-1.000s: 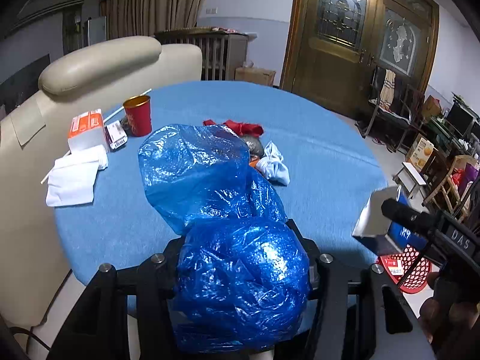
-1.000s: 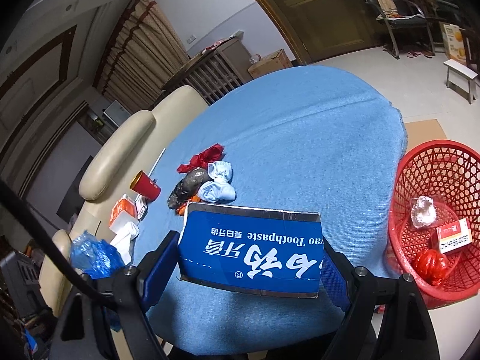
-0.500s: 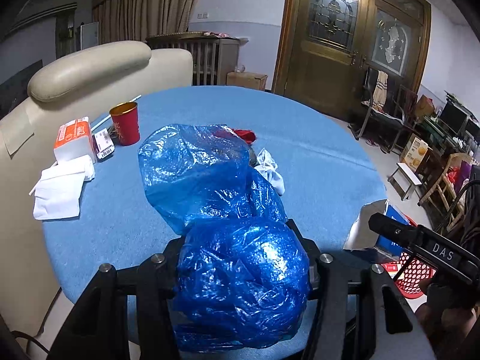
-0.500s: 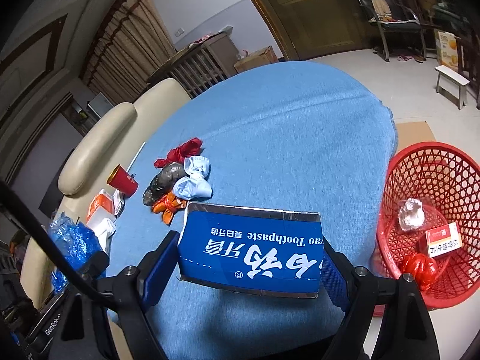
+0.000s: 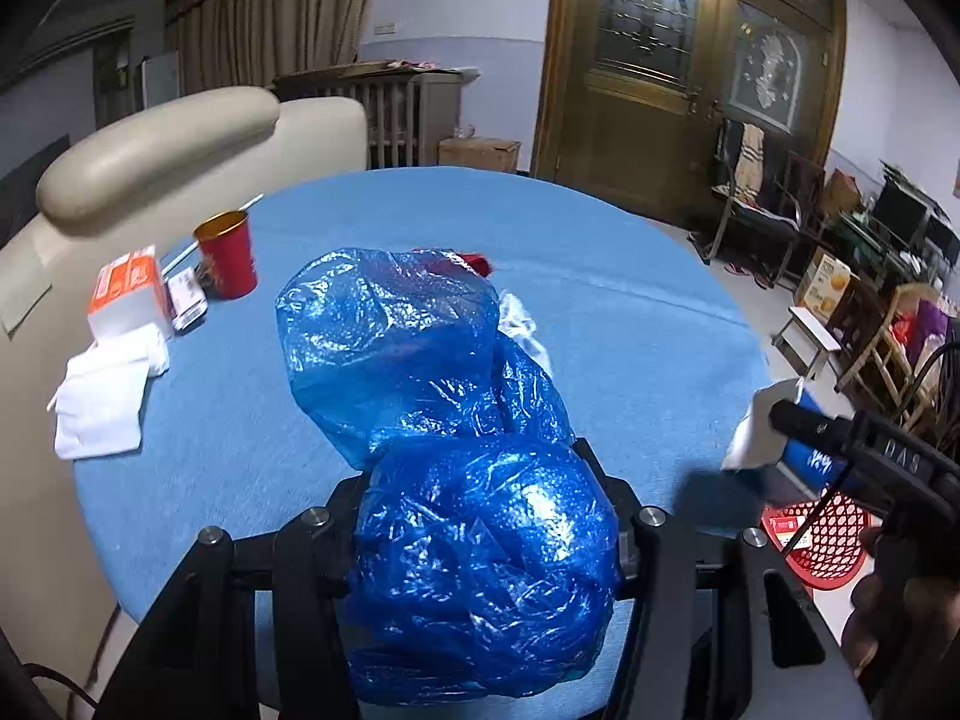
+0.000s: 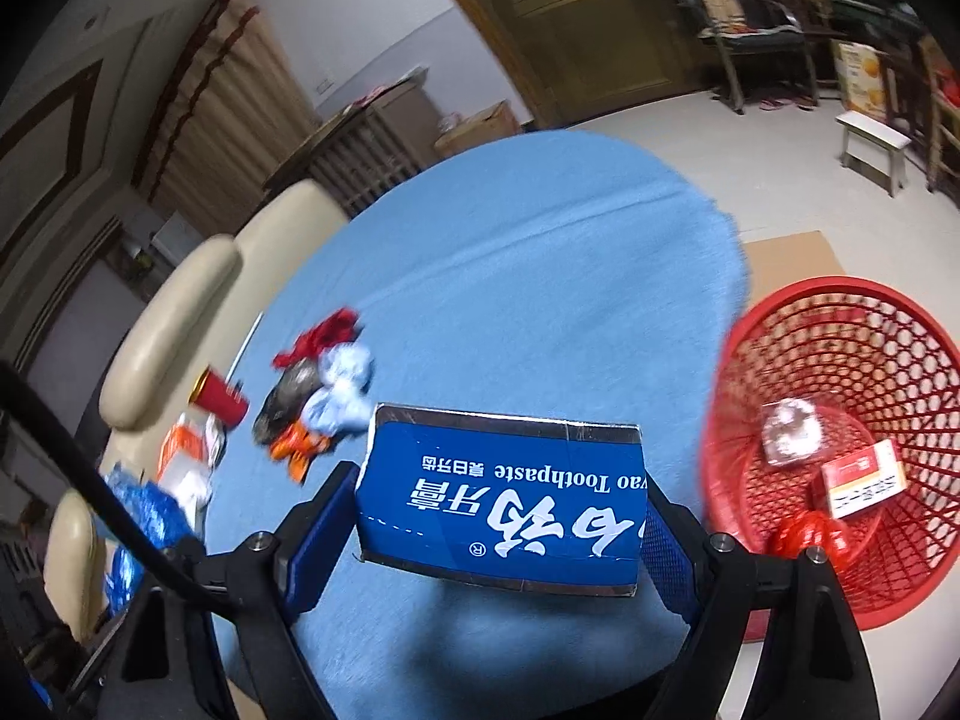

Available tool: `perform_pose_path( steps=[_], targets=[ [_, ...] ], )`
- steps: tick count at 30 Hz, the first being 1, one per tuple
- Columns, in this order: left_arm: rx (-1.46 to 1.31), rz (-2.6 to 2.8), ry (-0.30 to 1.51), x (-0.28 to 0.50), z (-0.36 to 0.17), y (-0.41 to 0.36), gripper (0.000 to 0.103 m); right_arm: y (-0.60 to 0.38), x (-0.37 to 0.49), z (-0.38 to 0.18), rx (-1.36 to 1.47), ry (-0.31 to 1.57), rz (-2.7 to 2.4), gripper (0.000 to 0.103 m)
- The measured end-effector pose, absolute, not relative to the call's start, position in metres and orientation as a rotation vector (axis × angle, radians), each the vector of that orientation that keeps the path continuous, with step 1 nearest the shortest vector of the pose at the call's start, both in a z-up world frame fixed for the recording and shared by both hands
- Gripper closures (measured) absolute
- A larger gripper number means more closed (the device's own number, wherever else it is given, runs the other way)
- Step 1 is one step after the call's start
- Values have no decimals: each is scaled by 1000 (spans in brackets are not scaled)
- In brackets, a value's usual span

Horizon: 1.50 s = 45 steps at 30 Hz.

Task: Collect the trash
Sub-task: 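Carry the toothpaste box and blue bag from the table over the red wastebasket, then open the right gripper to drop the toothpaste box into the wastebasket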

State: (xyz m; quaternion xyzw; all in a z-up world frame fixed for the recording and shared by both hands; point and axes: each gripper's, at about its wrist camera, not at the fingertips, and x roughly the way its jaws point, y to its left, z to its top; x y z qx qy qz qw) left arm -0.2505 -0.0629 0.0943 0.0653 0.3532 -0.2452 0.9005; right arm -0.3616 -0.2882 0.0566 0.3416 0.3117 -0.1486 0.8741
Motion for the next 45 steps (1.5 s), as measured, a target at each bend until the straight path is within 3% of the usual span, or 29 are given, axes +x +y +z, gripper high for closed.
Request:
perform_pose_path(
  steps=[22,35,45],
  targets=[
    [293,-720,688,-279,108,-161,46,-415,-460,39,895,527,-599,15],
    [277,-790,694,-280,113,-184,46,-436,-471,69,815,495,-663,15],
    [305,-852,689,-288,113,-210,46,-445,-476,51,825,541,-703,15]
  ],
)
